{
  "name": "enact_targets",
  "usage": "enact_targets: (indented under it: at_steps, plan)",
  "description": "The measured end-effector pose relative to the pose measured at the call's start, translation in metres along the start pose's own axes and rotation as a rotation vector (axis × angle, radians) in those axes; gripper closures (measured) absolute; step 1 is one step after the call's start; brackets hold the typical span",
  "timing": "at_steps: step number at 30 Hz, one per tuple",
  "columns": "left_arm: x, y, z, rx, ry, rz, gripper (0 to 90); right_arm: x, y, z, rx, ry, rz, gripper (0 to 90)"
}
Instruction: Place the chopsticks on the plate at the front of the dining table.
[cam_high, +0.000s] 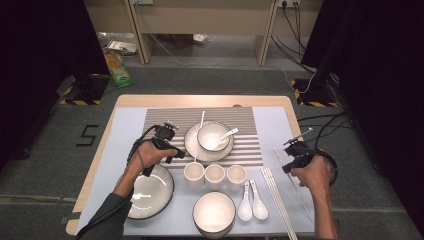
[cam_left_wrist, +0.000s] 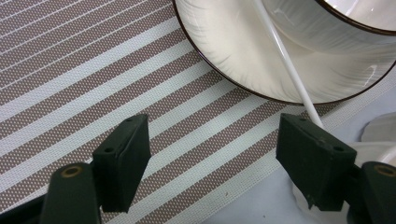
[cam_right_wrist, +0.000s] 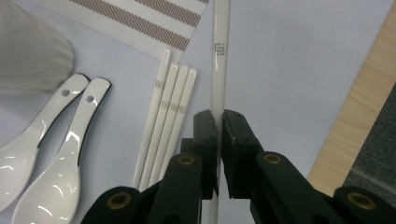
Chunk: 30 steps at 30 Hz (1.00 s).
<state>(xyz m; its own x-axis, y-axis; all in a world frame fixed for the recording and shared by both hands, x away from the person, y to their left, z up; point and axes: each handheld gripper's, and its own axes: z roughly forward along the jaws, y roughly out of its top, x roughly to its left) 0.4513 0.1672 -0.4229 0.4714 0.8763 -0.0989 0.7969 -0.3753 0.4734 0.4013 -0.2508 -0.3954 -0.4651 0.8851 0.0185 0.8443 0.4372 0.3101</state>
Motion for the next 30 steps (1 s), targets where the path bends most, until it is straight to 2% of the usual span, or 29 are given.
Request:
enact_targets:
  at_steps: [3, 6, 10, 15, 30]
  plan:
    - [0.000, 0.000, 0.000, 0.003, -0.001, 0.000, 25.5, 0.000, 0.001, -0.002, -0.014, 0.002, -0.003, 84.5]
    - [0.000, -0.001, 0.001, 0.002, -0.001, -0.003, 25.6, 0.000, 0.000, 0.000, -0.001, -0.001, -0.004, 84.5]
    - [-0.001, -0.001, 0.003, 0.010, -0.002, 0.003, 25.6, -0.001, 0.000, 0.019, 0.066, -0.021, -0.004, 84.4]
    - [-0.001, -0.001, 0.005, 0.013, 0.000, 0.005, 25.6, -0.005, -0.002, 0.039, 0.108, -0.011, 0.011, 84.4]
    - [0.001, -0.003, 0.004, 0.015, 0.002, 0.001, 25.6, -0.009, -0.008, 0.055, 0.093, 0.002, 0.019, 84.4]
